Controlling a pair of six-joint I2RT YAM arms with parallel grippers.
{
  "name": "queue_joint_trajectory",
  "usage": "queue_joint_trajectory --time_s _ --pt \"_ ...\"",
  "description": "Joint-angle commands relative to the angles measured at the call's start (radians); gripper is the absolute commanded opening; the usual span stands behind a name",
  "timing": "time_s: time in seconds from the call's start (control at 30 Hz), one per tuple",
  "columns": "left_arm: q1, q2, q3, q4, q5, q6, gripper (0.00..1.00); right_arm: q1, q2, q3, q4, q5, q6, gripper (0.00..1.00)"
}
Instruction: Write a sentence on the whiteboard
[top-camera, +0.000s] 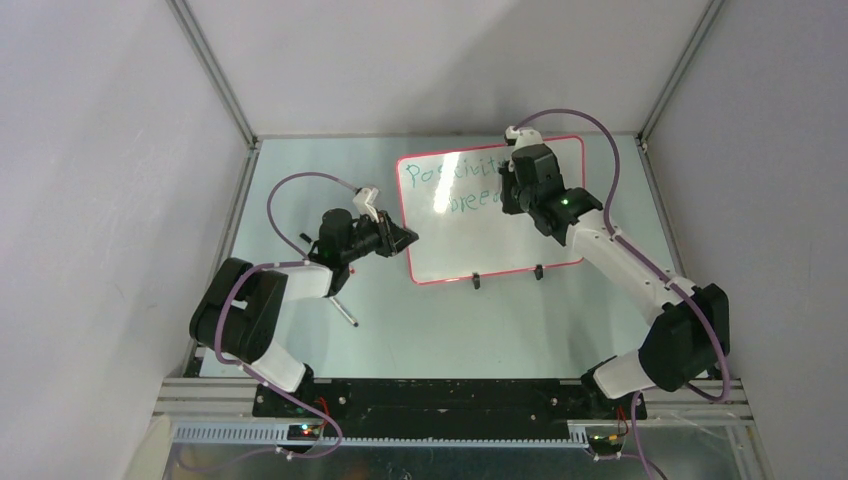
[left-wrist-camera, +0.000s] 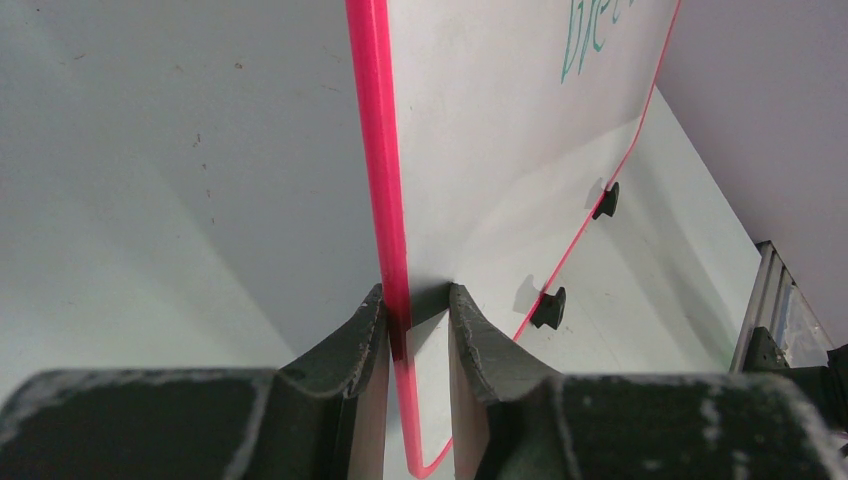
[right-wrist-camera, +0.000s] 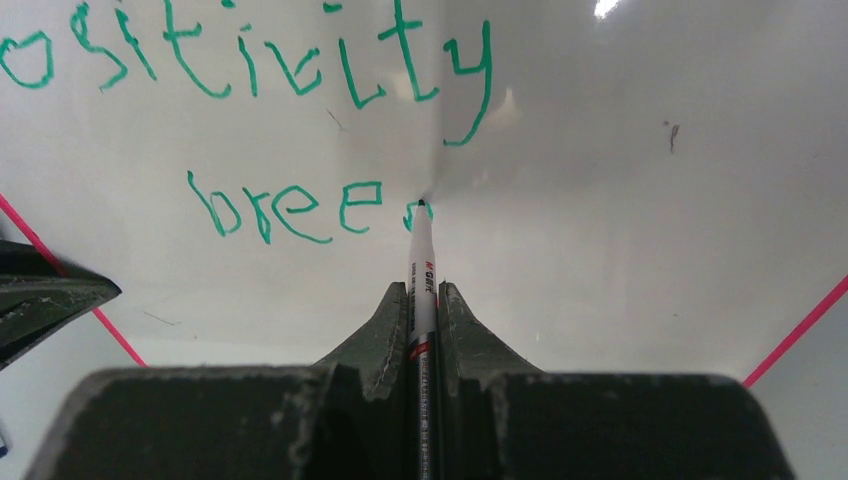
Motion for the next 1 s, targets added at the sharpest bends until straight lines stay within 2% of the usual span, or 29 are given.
queue_joint_trajectory --time_s 0.0,0.5,0.97 --pt "-0.019 -0.022 0.027 0.0 -0.032 0.06 0.23 -0.008 0.02 0.066 0.029 0.032 -0.013 0.0" --pt "-0.019 -0.022 0.029 -0.003 -0.031 0.06 0.23 -0.016 0.037 0.101 -0.001 0.026 -0.006 0.0" --pt "-0.019 -0.026 0.026 -0.001 -0.032 0.06 0.24 -0.001 -0.007 0.005 -0.015 0.018 0.013 0.0"
